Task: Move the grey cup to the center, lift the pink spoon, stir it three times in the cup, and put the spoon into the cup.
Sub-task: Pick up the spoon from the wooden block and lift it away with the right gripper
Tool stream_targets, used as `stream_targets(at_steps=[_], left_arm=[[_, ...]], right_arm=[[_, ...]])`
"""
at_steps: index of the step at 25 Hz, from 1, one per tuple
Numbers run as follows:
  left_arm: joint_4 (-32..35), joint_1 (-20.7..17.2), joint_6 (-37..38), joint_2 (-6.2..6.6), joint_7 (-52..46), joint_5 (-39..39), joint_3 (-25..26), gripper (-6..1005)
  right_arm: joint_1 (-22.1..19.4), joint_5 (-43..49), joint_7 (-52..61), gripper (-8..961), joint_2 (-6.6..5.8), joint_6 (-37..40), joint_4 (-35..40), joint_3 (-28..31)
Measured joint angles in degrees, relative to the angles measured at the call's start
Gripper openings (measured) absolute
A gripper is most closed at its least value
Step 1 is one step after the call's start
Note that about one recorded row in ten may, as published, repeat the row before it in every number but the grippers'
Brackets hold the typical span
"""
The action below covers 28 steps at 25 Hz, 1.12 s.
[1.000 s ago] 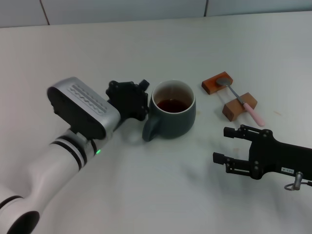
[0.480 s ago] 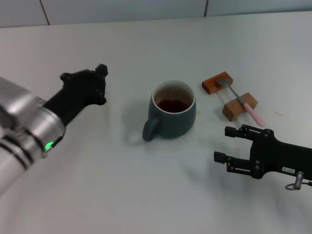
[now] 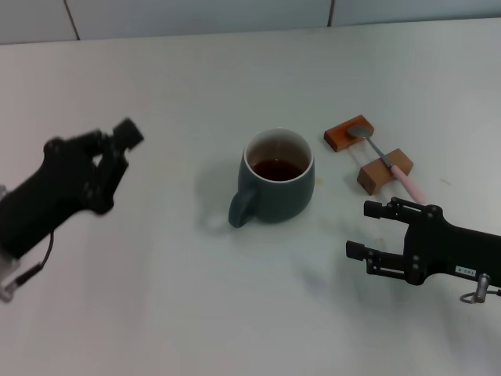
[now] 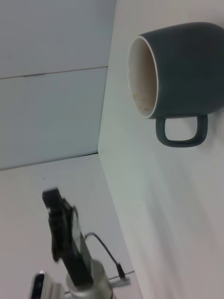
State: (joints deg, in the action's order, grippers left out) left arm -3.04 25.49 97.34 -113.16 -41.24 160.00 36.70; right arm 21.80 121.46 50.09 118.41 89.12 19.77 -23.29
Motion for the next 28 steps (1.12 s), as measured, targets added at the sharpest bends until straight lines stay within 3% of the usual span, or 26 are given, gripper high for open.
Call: stream_targets(at_steps=[6,10,13,15,18,22,25,28], left_arm=[[4.3,-2.2,3.7,-0.14,0.1,5.2,-1.8,89],[5.8,-2.7,3.8,-0.62,3.2,5.5,-7.7,93],[8.1,-2.5,2.8,-2.16,4.0,5.4,-10.3,95],[11.3,-2.2,1.6,-4.33,5.3,5.4,-10.8,97],[12.2,-2.3,0.9,-5.00,7.6,5.3,-10.9,176],[12.2,-2.7,-0.5,-4.93,9.7,5.3,-10.8,282],[12.5,-2.6,-1.1,-4.89,10.4,5.3,-10.9,507],[12.5,-2.5,-1.2,-4.90,10.9,5.5,-10.9,611]], right_arm=[[0.0,0.0,0.0,766,-0.02,0.0,0.0,0.1],[0.0,0.0,0.0,767,-0.02,-0.1,0.0,0.1],[0.0,0.0,0.1,767,-0.02,-0.1,0.0,0.1],[0.0,0.0,0.3,767,-0.05,-0.1,0.1,0.1],[0.0,0.0,0.5,767,-0.09,-0.1,0.1,0.1],[-0.4,0.0,0.5,767,-0.06,-0.1,0.1,0.1],[-0.5,0.0,0.5,766,0.05,-0.1,0.0,0.1],[-0.6,0.0,0.5,766,0.12,-0.1,-0.1,0.2]])
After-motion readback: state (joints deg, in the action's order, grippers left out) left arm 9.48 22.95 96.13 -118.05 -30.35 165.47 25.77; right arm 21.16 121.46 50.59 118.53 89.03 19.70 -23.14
